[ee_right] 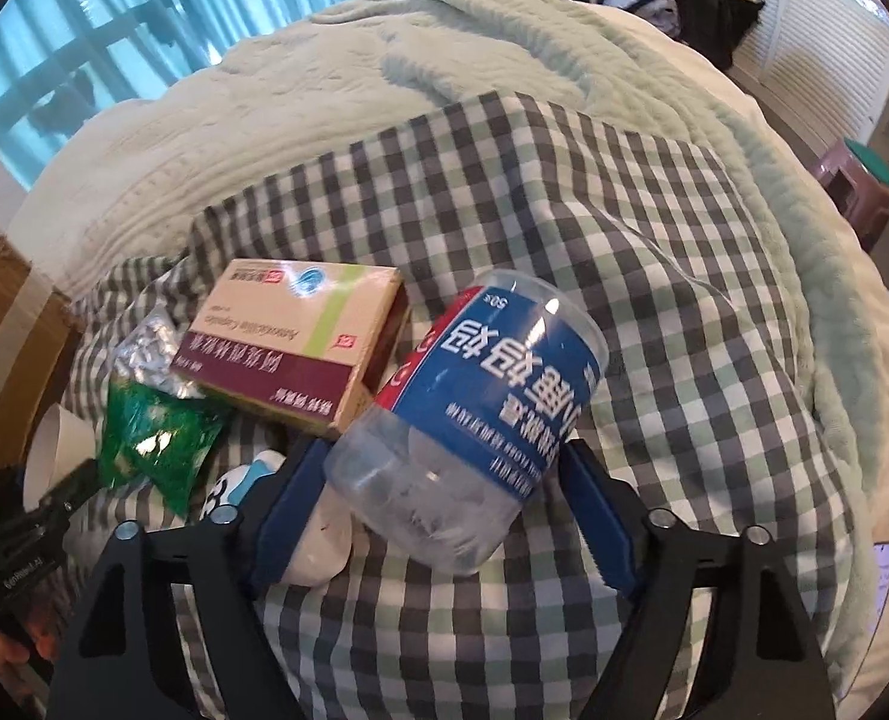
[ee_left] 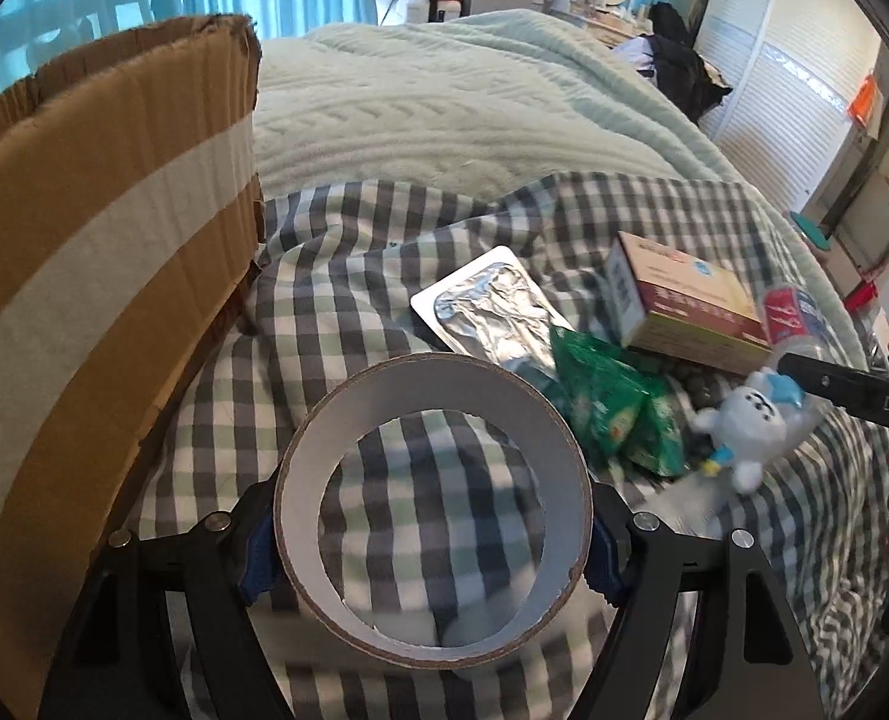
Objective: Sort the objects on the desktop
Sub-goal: 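Grasp the brown tape roll with the left gripper while the right grasps the water bottle, then carry tape roll and water bottle to the cardboard box and release them inside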
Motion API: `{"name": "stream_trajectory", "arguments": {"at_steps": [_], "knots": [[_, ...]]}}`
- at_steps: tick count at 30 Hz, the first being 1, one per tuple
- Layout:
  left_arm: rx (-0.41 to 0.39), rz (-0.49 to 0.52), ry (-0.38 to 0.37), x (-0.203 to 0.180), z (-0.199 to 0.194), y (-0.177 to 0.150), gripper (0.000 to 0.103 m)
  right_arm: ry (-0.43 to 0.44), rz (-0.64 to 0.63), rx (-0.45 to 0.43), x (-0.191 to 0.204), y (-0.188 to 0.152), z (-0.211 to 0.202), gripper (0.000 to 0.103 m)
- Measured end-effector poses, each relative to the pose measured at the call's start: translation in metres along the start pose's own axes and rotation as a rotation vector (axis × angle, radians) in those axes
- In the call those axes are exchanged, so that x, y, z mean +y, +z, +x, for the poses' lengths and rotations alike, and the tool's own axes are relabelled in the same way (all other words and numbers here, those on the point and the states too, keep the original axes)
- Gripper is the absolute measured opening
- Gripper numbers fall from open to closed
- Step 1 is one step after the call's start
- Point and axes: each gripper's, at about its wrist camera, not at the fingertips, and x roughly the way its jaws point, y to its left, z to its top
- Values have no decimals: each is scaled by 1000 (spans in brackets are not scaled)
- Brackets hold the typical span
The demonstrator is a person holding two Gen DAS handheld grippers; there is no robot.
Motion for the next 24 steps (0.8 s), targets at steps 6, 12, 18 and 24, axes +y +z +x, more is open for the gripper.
{"name": "stream_trajectory", "arguments": {"at_steps": [6,12,18,24], "knots": [[4,0,-16,1,-18,-9,79,32,-9,-1,4,-9,-19,69],[-8,-2,-39,-3,-39,-13,79,63,-41,5,20,-22,-45,68],[-9,0,-57,1,-63,-32,79,100,-118,91,51,-67,-49,68],[30,3,-45,14,-70,-59,79,105,-89,178,61,-90,-33,68]]}}
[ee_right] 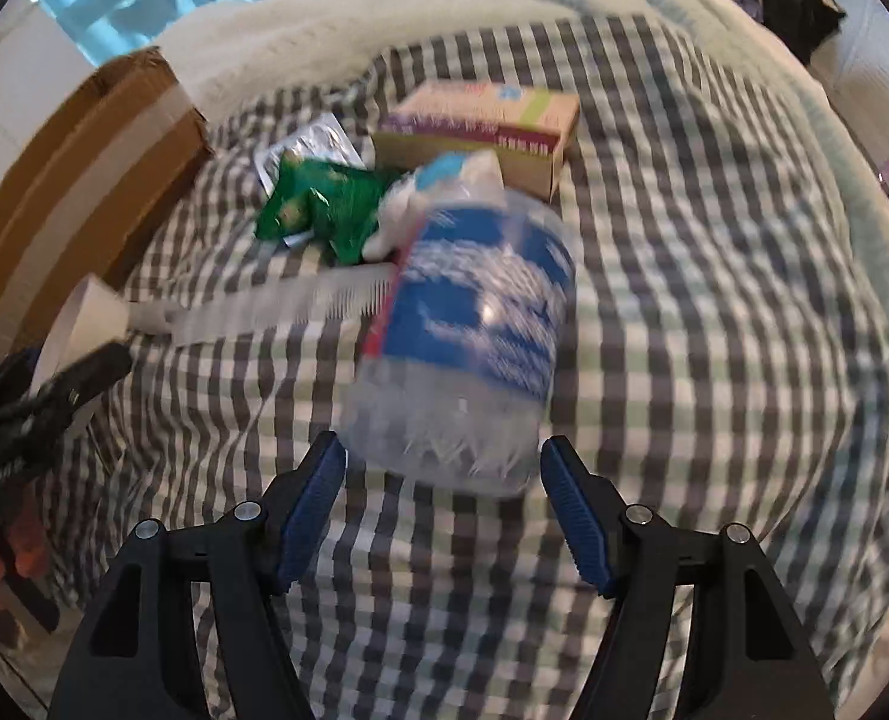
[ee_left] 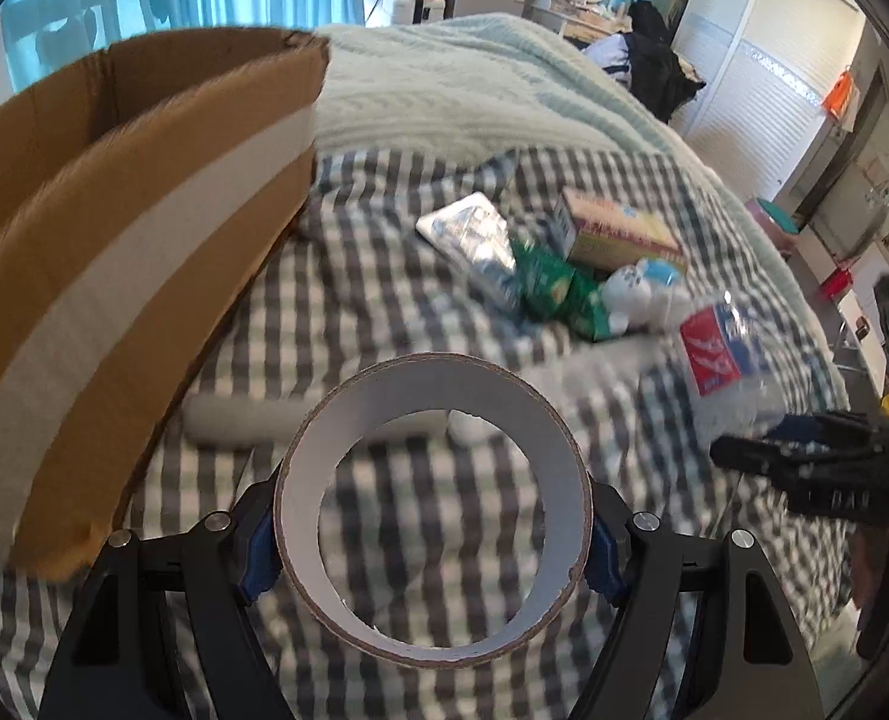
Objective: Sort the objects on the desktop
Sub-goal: 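Carry tape roll and water bottle to the cardboard box and release them inside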
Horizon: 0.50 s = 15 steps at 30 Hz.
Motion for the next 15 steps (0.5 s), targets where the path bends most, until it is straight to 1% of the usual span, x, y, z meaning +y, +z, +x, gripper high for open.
{"name": "stream_trajectory", "arguments": {"at_steps": [2,5,8,9,10,15], "knots": [[14,-7,2,5,0,-6,79,-21,13,-7,2,4,0,71],[19,-5,6,9,1,-10,79,-29,10,-44,7,14,-4,74],[21,-17,1,12,4,-10,79,-63,-12,-56,12,27,1,75],[22,-20,-3,12,5,-10,79,-79,-18,-54,12,31,4,73],[21,-21,-5,12,5,-9,79,-89,-21,-55,13,32,5,67],[10,1,-12,9,2,-8,79,-102,-99,-88,27,26,-2,65]]}}
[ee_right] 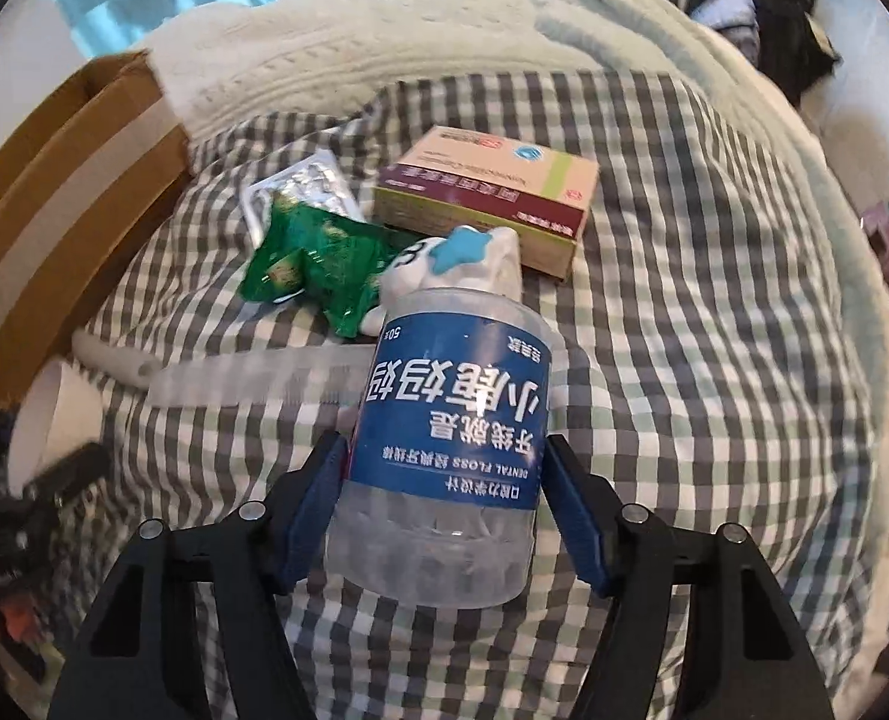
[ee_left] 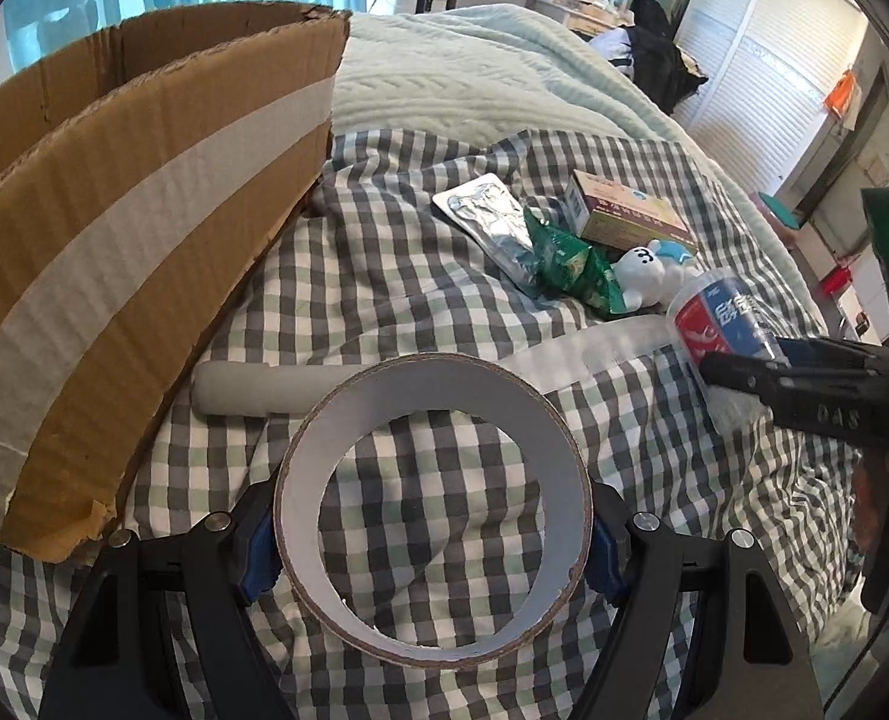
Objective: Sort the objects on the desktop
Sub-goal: 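Carry tape roll and water bottle to the cardboard box and release them inside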
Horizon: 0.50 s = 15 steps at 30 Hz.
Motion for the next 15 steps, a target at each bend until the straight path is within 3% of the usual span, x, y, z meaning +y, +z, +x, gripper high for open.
{"name": "stream_trajectory", "arguments": {"at_steps": [4,10,15], "knots": [[-21,-14,-23,-2,-13,9,79,41,-28,-36,13,4,-22,63],[-173,-25,-42,2,-76,45,79,127,-66,-169,45,28,-75,63],[-291,-61,30,28,-129,75,79,221,-104,-239,78,59,-108,63]]}}
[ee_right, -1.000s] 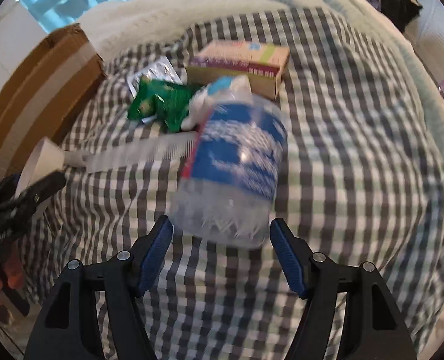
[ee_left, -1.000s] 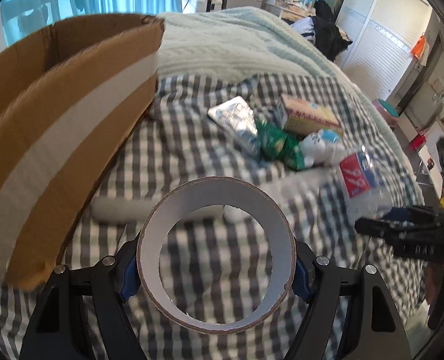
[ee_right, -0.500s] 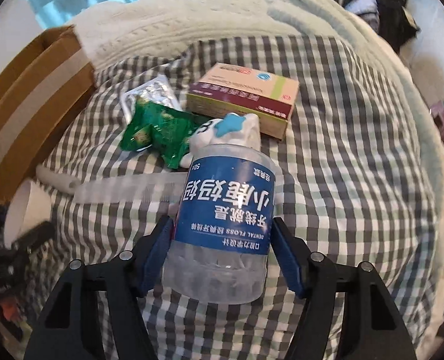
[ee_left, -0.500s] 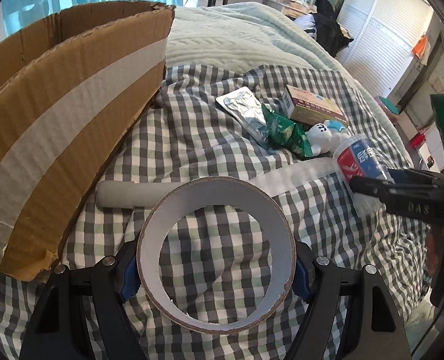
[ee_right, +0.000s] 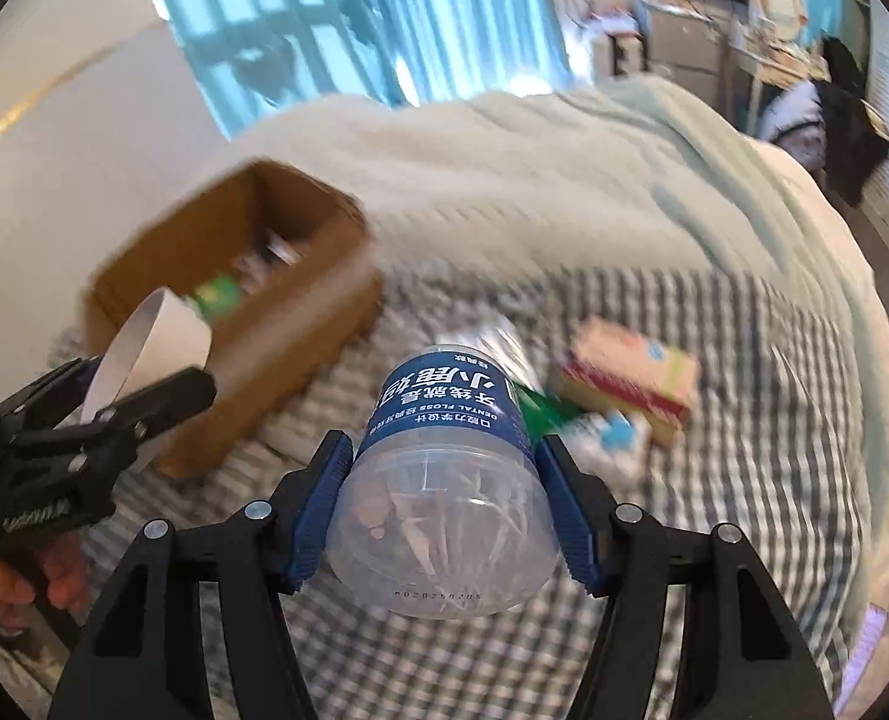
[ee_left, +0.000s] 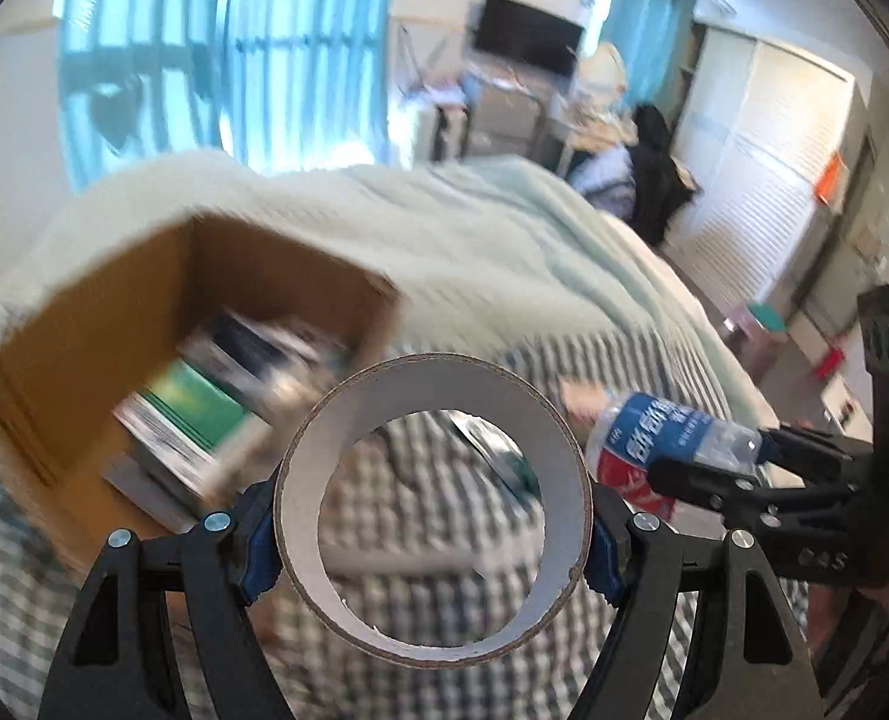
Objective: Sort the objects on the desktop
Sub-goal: 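Carry tape roll and water bottle to the cardboard box and release them inside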
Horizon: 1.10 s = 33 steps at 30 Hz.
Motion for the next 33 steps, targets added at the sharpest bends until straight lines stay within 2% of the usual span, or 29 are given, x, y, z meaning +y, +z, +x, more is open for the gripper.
{"name": "stream_trajectory", "arguments": {"at_steps": [4,7,10,18,20,22,25,29,33], "knots": [[-63,-55,113,39,-16,19,79,62,-70,-60,39,39,-4,63],[-63,-123,165,75,-15,25,79,113,-128,-79,75,66,5,63],[-56,-142,216,95,-8,26,79,142,-171,-82,104,85,24,63],[-10,-153,247,120,17,19,80,194,-143,-72,139,121,80,63],[20,-180,229,125,24,18,83,216,-119,-79,139,126,87,63],[32,-190,243,126,27,17,88,241,-99,-85,135,127,87,78],[24,-175,271,123,24,18,94,257,-76,-123,125,126,78,84],[16,-180,275,115,14,17,95,211,-64,-124,107,118,63,84],[12,-191,217,100,3,13,97,116,-82,-113,82,92,41,84]]}}
